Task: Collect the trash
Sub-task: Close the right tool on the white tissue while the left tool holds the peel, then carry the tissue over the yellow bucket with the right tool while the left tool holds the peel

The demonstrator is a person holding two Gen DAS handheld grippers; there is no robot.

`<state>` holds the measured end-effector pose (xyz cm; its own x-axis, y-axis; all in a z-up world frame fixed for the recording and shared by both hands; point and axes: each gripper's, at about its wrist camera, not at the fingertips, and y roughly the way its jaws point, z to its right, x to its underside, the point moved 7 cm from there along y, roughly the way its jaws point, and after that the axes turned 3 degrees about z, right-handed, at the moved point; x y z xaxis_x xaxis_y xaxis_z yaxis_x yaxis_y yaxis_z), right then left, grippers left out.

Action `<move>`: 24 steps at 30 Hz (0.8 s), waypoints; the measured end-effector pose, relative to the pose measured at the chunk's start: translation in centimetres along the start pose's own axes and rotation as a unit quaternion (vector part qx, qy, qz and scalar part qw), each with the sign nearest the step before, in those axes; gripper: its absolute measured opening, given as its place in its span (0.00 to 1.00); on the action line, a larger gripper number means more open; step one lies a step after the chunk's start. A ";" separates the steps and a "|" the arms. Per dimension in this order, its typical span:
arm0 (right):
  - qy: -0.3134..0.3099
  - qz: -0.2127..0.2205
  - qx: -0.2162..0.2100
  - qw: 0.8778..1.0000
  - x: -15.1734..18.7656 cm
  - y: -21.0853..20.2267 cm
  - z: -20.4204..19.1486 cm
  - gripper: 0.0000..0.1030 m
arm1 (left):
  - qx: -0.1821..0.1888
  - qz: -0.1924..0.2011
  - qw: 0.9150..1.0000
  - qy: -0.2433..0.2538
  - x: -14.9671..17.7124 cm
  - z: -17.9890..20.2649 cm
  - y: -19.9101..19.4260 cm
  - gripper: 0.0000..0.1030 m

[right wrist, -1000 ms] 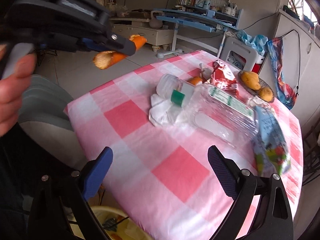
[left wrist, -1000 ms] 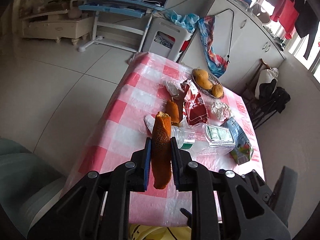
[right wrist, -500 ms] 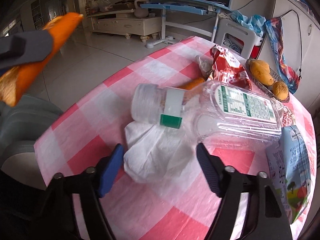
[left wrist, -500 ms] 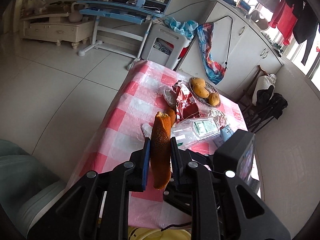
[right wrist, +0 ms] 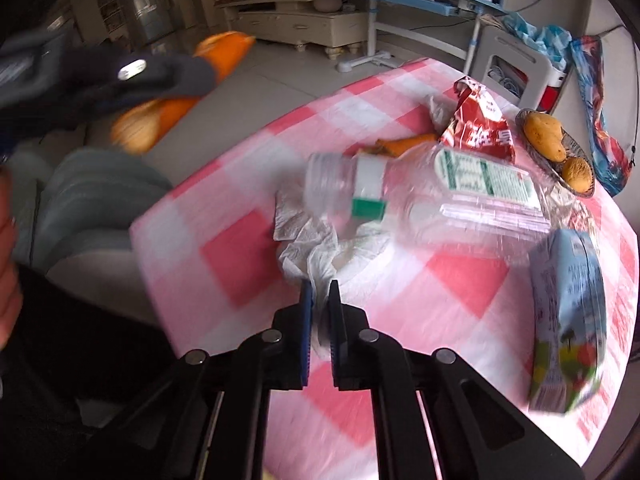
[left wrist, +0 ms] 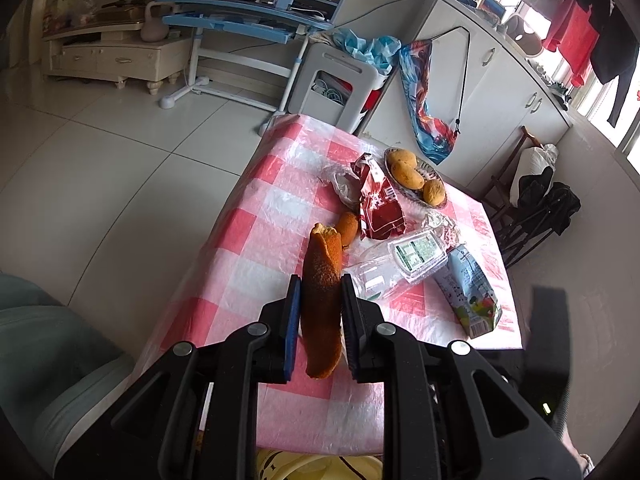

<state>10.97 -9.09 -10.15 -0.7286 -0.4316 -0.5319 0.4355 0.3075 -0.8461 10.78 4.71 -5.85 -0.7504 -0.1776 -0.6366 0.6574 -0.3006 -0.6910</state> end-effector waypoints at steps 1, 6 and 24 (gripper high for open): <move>-0.001 0.003 -0.002 1.000 0.7 -0.6 -0.2 0.08 | -0.001 -0.001 1.000 0.002 0.1 0.1 0.0 0.17; -0.015 0.027 0.000 1.000 3.8 -3.3 -1.5 0.08 | -0.006 -0.008 1.000 0.023 1.3 0.8 0.1 0.17; -0.234 -0.129 -0.140 0.953 15.2 -3.5 -10.6 0.09 | -0.018 -0.035 0.996 0.076 7.5 1.6 -1.8 0.17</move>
<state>-7.24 -7.73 -14.95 -0.4487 -0.8344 -0.3202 0.0675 0.3256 -0.9431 3.83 2.38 -8.83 -0.7774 -0.0116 -0.6289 0.6076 -0.2727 -0.7460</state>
